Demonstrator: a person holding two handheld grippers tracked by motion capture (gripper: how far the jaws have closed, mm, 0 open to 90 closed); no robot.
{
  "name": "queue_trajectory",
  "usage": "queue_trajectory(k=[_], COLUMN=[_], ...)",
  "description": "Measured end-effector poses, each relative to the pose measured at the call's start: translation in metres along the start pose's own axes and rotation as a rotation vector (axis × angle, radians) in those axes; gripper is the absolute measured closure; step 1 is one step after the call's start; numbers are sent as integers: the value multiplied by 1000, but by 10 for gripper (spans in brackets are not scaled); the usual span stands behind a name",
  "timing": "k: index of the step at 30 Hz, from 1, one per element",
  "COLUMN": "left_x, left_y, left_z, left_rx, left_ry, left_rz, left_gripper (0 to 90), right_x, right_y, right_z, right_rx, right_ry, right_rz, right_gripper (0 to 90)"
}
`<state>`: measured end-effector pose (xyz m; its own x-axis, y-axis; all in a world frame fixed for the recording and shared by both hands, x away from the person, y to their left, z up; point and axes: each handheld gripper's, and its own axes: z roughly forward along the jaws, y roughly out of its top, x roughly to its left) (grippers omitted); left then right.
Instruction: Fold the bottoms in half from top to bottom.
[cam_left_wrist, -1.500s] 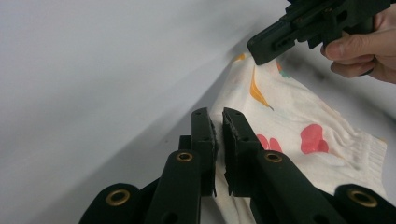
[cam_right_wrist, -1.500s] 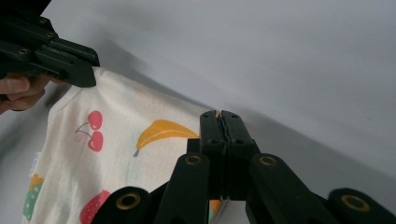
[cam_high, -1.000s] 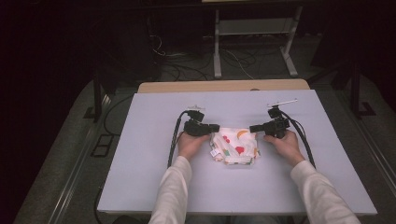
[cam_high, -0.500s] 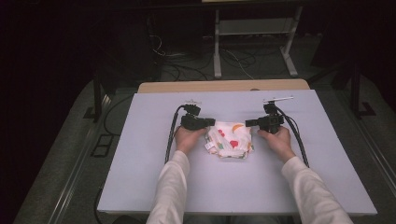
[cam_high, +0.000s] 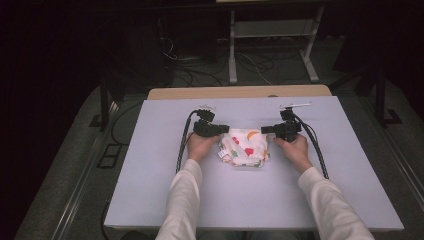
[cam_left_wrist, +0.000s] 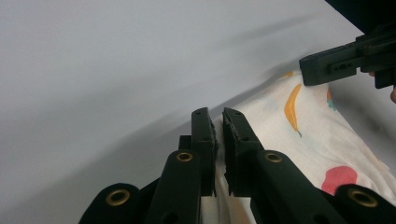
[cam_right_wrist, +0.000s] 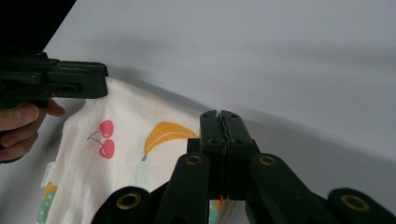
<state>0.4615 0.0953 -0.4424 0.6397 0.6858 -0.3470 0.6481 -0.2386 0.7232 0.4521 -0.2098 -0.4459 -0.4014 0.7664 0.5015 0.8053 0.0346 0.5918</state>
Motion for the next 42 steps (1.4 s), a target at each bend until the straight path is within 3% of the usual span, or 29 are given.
queue_trajectory(k=[12,15,18,20,23,25,30,32,42], left_x=[8,10,12,10,8,6,3,1,-5], left_y=[5,4,4,5,8,9,10,10,9], left_z=[2,2,-1,-4,-7,-9,-13,-16,-45], left_rx=[-30,-47,-74,-78,-98,-108,-75,-57,-94], left_ry=[5,2,-20,-12,-19,-29,-5,7,37], left_rz=[-15,-43,-71,-60,-58,-58,-55,-30,23], left_gripper=[818,726,531,422,308,245,27,0,0], right_x=[5,7,8,8,9,10,9,9,14], right_y=[6,5,3,3,5,6,6,5,4], right_z=[4,4,3,0,-4,-6,-13,-16,-42], right_rx=[-46,-49,-79,-93,-108,-115,-92,-96,-122], right_ry=[-27,-42,-52,-10,25,22,24,16,26], right_rz=[9,20,1,-13,-32,-59,-105,-122,-160], right_gripper=[874,857,724,600,435,322,27,0,0])
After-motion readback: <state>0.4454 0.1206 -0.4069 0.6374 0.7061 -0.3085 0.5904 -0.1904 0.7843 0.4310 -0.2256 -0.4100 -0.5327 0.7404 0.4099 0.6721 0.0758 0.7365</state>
